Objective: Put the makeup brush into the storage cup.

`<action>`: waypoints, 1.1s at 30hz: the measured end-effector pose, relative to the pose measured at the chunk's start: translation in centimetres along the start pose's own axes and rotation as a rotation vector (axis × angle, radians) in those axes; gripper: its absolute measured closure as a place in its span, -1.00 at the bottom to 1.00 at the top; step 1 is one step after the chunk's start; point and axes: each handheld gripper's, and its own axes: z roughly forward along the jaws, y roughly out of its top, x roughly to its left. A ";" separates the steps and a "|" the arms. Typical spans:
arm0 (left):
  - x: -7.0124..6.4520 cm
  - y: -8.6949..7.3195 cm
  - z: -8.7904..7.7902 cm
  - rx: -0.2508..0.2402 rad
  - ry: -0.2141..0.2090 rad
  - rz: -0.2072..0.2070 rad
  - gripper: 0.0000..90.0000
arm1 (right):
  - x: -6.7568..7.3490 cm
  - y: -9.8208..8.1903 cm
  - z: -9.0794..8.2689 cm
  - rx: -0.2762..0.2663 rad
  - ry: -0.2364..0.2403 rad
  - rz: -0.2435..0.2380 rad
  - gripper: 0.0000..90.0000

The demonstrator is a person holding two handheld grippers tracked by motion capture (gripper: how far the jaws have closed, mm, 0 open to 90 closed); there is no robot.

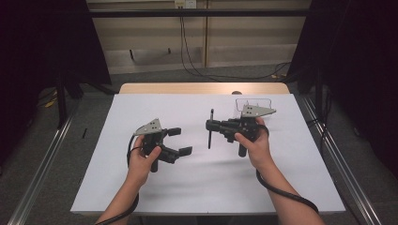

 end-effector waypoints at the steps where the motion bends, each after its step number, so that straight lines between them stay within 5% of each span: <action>1: -0.1 0.0 -0.1 0.005 0.001 0.009 -0.96 | 0.0 0.0 -0.1 0.000 -0.003 -0.001 0.88; 4: -0.2 0.0 -0.5 -0.002 -0.005 0.038 -0.96 | -0.1 -0.1 -0.3 -0.004 -0.007 -0.001 0.88; 33: 0.3 -1.4 -4.0 -0.024 0.049 0.034 -0.96 | -0.6 -0.4 -1.7 -0.016 -0.043 -0.016 0.88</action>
